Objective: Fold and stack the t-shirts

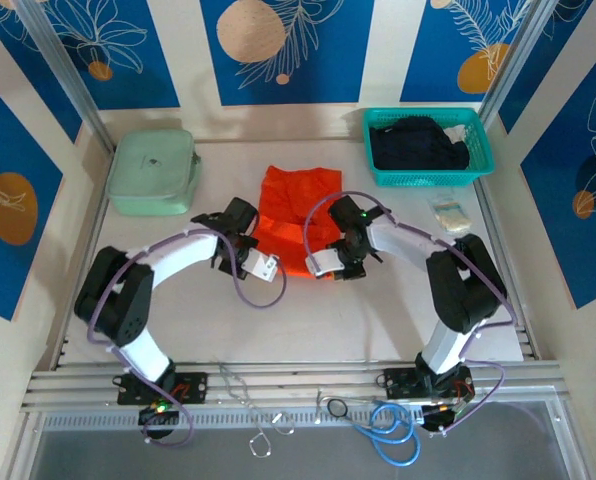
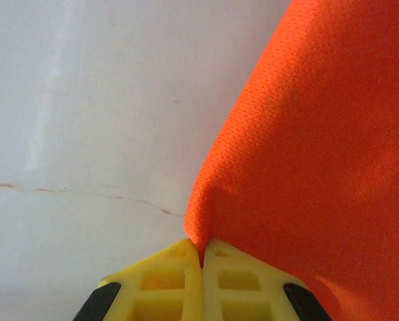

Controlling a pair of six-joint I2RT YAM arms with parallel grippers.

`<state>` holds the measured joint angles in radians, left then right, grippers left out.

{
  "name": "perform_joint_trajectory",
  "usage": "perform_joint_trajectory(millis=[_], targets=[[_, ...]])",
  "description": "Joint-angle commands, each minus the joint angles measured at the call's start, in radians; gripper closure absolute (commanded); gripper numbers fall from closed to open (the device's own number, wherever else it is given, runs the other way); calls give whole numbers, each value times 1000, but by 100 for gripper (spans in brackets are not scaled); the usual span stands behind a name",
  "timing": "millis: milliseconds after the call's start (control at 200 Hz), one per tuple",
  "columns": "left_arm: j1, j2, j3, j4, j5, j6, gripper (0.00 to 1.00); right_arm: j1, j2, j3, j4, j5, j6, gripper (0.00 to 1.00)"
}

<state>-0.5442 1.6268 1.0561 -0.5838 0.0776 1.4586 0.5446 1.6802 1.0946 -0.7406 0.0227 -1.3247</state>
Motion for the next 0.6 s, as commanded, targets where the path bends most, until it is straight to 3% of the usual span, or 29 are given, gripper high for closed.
perform_joint_trajectory(millis=[0,345,595], targets=[[-21,-83,-56,-30,4,-28,100,29,-90,-57,-13,-22,66,100],[-91,-360,-177,-127,-10,-81,100,147,-318,-159,-68,26,203,100],[-102,-449,-161,-206,-31,-92,100,195,-421,-96,-151,37,255,100]])
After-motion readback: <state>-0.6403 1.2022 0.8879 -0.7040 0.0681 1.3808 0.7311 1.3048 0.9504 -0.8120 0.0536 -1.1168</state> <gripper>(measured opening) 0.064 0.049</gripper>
